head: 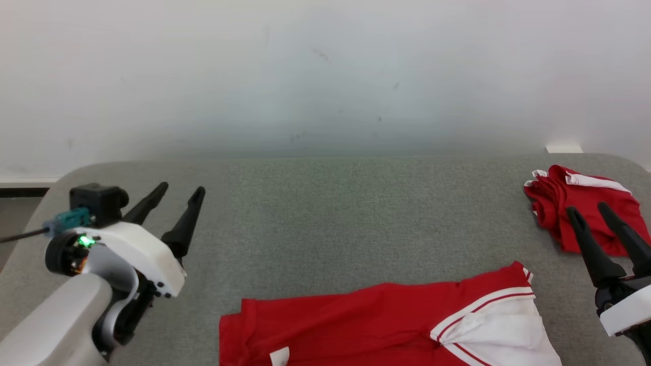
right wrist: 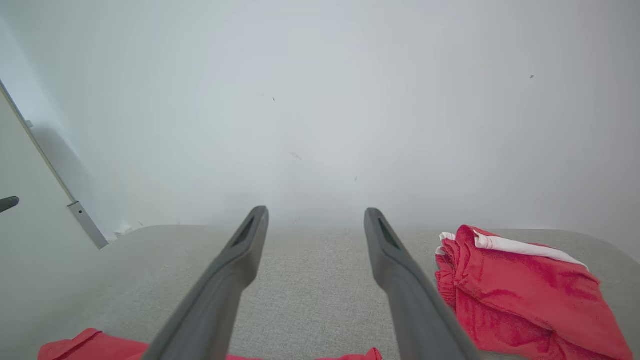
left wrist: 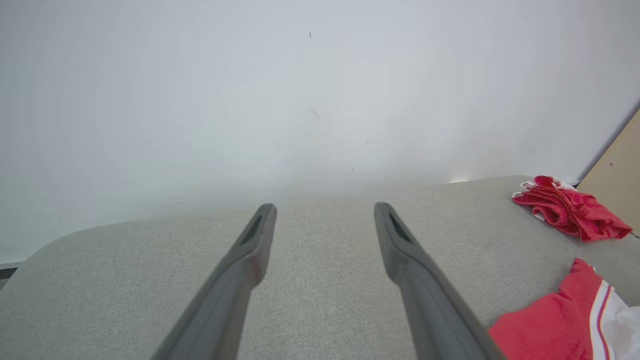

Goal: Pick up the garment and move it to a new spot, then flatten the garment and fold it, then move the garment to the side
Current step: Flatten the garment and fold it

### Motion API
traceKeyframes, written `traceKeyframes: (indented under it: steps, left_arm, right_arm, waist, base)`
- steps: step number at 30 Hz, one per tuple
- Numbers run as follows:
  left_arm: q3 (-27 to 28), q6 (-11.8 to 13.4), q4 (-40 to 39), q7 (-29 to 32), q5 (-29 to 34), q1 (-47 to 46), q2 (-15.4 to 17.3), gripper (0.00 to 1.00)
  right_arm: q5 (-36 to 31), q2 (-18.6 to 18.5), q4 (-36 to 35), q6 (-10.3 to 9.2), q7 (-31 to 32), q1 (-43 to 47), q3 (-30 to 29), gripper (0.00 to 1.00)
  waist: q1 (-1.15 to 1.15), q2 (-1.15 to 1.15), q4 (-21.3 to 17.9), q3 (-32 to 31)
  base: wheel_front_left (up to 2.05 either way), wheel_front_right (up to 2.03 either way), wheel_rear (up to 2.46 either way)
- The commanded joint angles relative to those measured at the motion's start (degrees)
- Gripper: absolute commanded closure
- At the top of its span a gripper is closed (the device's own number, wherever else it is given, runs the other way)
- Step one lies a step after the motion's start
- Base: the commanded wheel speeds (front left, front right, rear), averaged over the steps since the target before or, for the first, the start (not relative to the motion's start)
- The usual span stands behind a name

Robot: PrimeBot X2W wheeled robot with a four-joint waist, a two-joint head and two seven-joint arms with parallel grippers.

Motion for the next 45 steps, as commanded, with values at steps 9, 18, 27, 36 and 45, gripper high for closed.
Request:
traceKeyframes:
  steps: [9, 18, 27, 36, 45]
  left_arm:
    - [6.6, 9.9, -10.5, -11.7, 4.1, 12.6, -2.3, 0.0]
    - [18.8, 10.7, -13.7, -12.0, 12.3, 26.0, -12.5, 0.0]
    - [29.8, 4.9, -14.5, -12.0, 24.8, 33.4, -22.7, 0.0]
    - [34.8, -2.3, -10.9, -12.0, 30.9, 33.8, -28.8, 0.0]
    - [36.5, -6.6, -7.8, -12.0, 33.8, 32.2, -32.1, 0.0]
  right_arm:
    - [-17.0, 11.7, 2.5, -0.1, -3.5, 10.1, -17.8, 0.0]
    - [-28.8, 21.5, -0.2, -0.1, -1.6, 20.3, -28.7, 0.0]
    - [-33.1, 26.5, 1.4, -0.1, 1.2, 24.9, -31.6, 0.0]
    - [-34.6, 26.8, 7.6, -0.1, 6.0, 19.8, -31.4, 0.0]
    - [-33.8, 27.5, 20.2, -0.11, 17.2, 12.2, -30.9, 0.0]
  waist:
    - [0.0, 0.0, 1.7, -0.4]
    - [0.0, 0.0, 2.9, 0.0]
    - [0.0, 0.0, 2.9, 0.9]
    - [0.0, 0.0, 3.2, 1.4]
    - [0.0, 0.0, 4.4, 2.6]
  base:
    - [0.0, 0.0, 0.0]
    - [0.0, 0.0, 0.0]
    - [0.0, 0.0, 0.0]
    - [0.0, 0.0, 0.0]
    - [0.0, 0.0, 0.0]
